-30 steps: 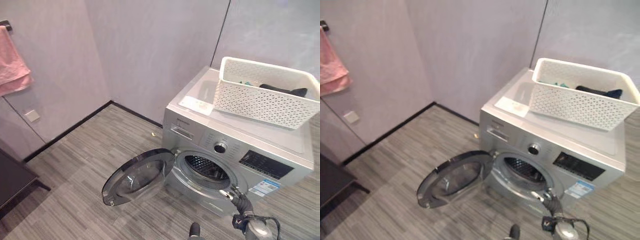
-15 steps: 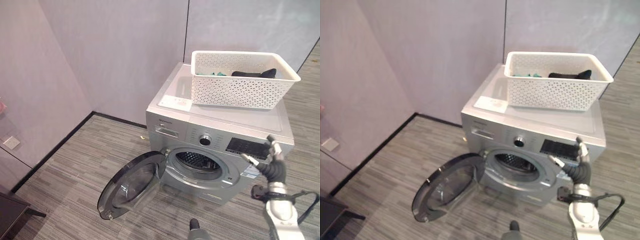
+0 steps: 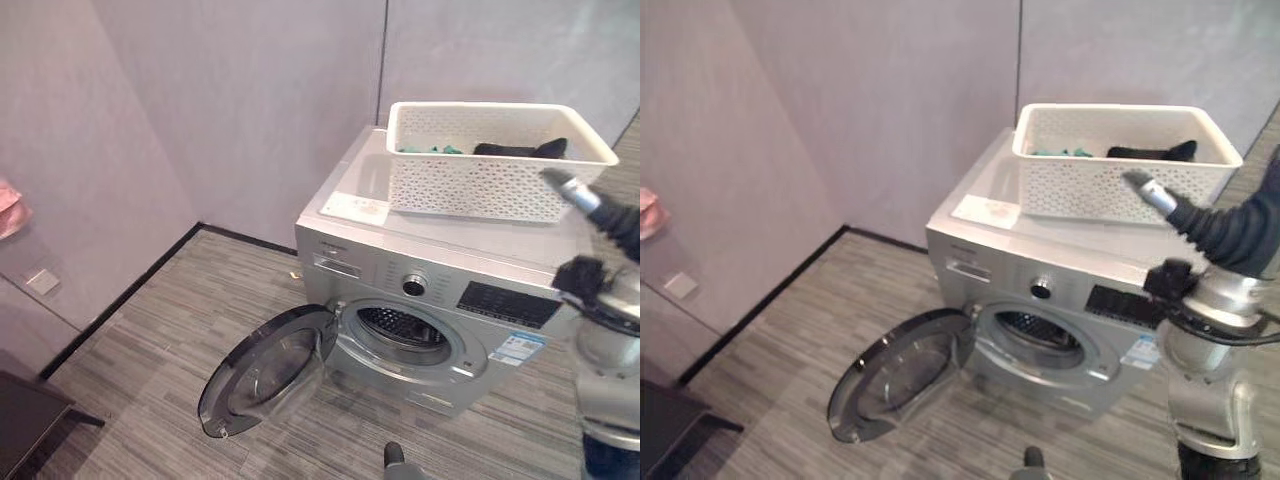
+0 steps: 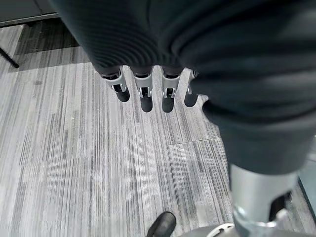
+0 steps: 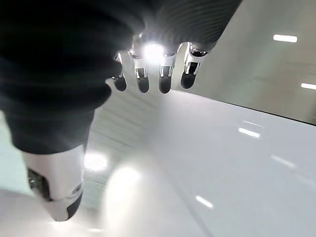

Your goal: Grab the laundry basket,head to the washer,open it,put in the laundry and shut it.

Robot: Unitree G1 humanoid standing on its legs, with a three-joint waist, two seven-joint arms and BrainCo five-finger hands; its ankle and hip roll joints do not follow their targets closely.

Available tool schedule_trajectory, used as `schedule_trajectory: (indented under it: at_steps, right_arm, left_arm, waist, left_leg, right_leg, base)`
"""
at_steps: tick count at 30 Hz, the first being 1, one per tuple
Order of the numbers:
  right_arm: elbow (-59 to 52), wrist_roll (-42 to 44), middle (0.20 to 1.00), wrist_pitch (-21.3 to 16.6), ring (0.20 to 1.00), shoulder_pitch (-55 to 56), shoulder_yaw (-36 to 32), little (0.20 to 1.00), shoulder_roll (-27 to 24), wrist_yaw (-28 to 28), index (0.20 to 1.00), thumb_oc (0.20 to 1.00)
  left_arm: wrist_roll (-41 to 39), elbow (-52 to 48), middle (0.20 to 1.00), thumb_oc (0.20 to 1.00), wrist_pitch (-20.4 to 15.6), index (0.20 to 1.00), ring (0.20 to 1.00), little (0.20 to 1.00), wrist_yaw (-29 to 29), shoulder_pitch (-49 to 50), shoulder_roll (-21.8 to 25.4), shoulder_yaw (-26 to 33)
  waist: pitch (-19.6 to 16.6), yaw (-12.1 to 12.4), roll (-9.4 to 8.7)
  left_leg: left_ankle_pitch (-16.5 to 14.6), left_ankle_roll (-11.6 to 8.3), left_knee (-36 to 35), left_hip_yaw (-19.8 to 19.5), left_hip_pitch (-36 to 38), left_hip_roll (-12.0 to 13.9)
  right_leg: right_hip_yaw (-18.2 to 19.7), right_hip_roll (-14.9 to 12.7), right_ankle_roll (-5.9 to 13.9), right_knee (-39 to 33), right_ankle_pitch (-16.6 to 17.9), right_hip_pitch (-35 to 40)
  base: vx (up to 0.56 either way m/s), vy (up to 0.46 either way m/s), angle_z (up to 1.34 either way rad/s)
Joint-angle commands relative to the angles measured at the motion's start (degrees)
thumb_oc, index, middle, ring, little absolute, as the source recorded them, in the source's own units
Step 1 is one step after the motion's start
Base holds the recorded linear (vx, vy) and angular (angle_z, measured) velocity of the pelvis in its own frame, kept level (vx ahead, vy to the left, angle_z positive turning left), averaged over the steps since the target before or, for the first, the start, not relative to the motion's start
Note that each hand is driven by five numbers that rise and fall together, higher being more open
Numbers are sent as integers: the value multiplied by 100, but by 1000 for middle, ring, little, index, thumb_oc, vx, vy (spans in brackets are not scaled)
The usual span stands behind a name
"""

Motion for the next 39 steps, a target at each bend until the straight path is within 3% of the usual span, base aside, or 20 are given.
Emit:
schedule_trajectory:
  at_steps: [1, 5, 8, 11, 13, 17, 19, 23, 29, 32, 35, 36, 39]
  right_arm:
    - [512, 13, 1000, 45, 1000, -176, -200, 1000, -386, -76, 1000, 1000]
    - [1784, 902, 1000, 133, 1000, -535, -30, 1000, -1337, 289, 1000, 1000]
    - [2694, 1842, 1000, 114, 1000, -802, 281, 1000, -2136, 875, 1000, 1000]
    - [3352, 2783, 1000, 44, 1000, -931, 520, 1000, -3055, 1904, 1000, 1000]
    - [3573, 3120, 1000, -14, 1000, -1016, 575, 1000, -3337, 2038, 1000, 1000]
    - [4895, 4086, 1000, -7, 1000, -2023, 1853, 1000, -4146, 3151, 1000, 1000]
    - [5084, 4120, 1000, 8, 1000, -2354, 2238, 1000, -4226, 3304, 1000, 1000]
    - [6064, 3999, 1000, 170, 1000, -3817, 4168, 1000, -4075, 3913, 1000, 1000]
    - [6769, 3779, 1000, 306, 1000, -4495, 5204, 1000, -3990, 4346, 1000, 1000]
    - [7122, 3672, 1000, 353, 1000, -4794, 5650, 1000, -3881, 4551, 1000, 1000]
    - [7177, 3839, 1000, 359, 1000, -4895, 5707, 1000, -3822, 4660, 1000, 1000]
    - [7212, 3826, 1000, 363, 1000, -5023, 5819, 1000, -3849, 4666, 1000, 1000]
    - [7256, 3780, 1000, 388, 1000, -5103, 5934, 1000, -3910, 4702, 1000, 1000]
  left_arm:
    - [145, 120, 1000, 1000, -174, 1000, 1000, 1000, -82, -211, 97, -166]
    - [-78, 177, 1000, 1000, -146, 1000, 1000, 1000, -153, -342, 195, -202]
    - [-372, 159, 1000, 1000, -164, 1000, 1000, 1000, -276, -472, 310, -247]
    - [-544, 94, 1000, 1000, -193, 1000, 1000, 1000, -444, -613, 391, -393]
    - [-605, 92, 1000, 1000, -198, 1000, 1000, 1000, -488, -649, 385, -515]
    - [-634, 69, 1000, 1000, -262, 1000, 1000, 1000, -767, -783, 389, -1009]
    - [-623, 72, 1000, 1000, -261, 1000, 1000, 1000, -782, -794, 406, -1054]
    - [-534, 151, 1000, 1000, -265, 1000, 1000, 1000, -909, -757, 415, -1156]
    - [-503, 213, 1000, 1000, -263, 1000, 1000, 1000, -1038, -671, 462, -1125]
    - [-667, 246, 1000, 1000, -273, 1000, 1000, 1000, -1105, -572, 544, -957]
    - [-799, 169, 1000, 1000, -243, 1000, 1000, 1000, -1115, -545, 637, -864]
    - [-847, 122, 1000, 1000, -241, 1000, 1000, 1000, -1136, -570, 660, -857]
    - [-955, 51, 1000, 1000, -255, 1000, 1000, 1000, -1135, -578, 670, -831]
  waist:
    - [-188, 295, -382]
    - [-258, 420, -504]
    - [-275, 461, -641]
    - [-273, 401, -736]
    - [-295, 371, -779]
    - [-331, 409, -846]
    - [-325, 422, -846]
    - [-316, 478, -843]
    - [-283, 487, -827]
    - [-128, 575, -843]
    - [170, 769, -1000]
    - [275, 830, -1077]
    - [351, 827, -1192]
  left_leg:
    - [-696, 225, 482, -442, 45, 63]
    - [-474, -58, 593, -398, 66, 436]
    - [-75, -317, 535, -297, 95, 683]
    - [134, -518, 323, -228, 97, 914]
    - [196, -555, 229, -225, 55, 941]
    - [371, -663, 88, -194, -16, 1022]
    - [384, -665, 83, -192, -27, 1017]
    - [380, -655, -45, -248, 19, 957]
    - [472, -695, -40, -337, -93, 955]
    - [794, -826, 823, -461, -436, 1107]
    - [1376, -761, 2280, -952, -1137, 949]
    - [1478, -715, 2825, -1122, -1447, 818]
    - [1546, -669, 3398, -1042, -1930, 780]
  right_leg:
    - [198, -34, 148, 216, -270, -256]
    - [-120, 261, 11, 110, -419, -50]
    - [-382, 380, -31, -11, -444, 69]
    - [-613, 477, -94, -46, -546, 129]
    - [-664, 478, -107, -91, -526, 114]
    - [-809, 511, -146, -326, -499, 249]
    - [-827, 499, -152, -346, -493, 271]
    - [-834, 442, -163, -390, -461, 354]
    - [-833, 429, -188, -425, -454, 311]
    - [-797, 618, -388, -536, -617, 479]
    - [-763, 715, -598, -648, -732, 779]
    - [-773, 706, -647, -662, -745, 853]
    - [-840, 663, -678, -667, -790, 919]
  base:
    - [154, -202, 28]
    - [141, -222, 22]
    - [75, -175, 3]
    - [29, -133, 12]
    - [-14, -54, 27]
    - [-6, -18, 15]
    - [-16, 23, 23]
    - [1, 47, 4]
    - [13, -8, 13]
    - [73, -127, 9]
    - [30, -153, 8]
    - [-2, -107, 13]
    - [59, -99, 14]
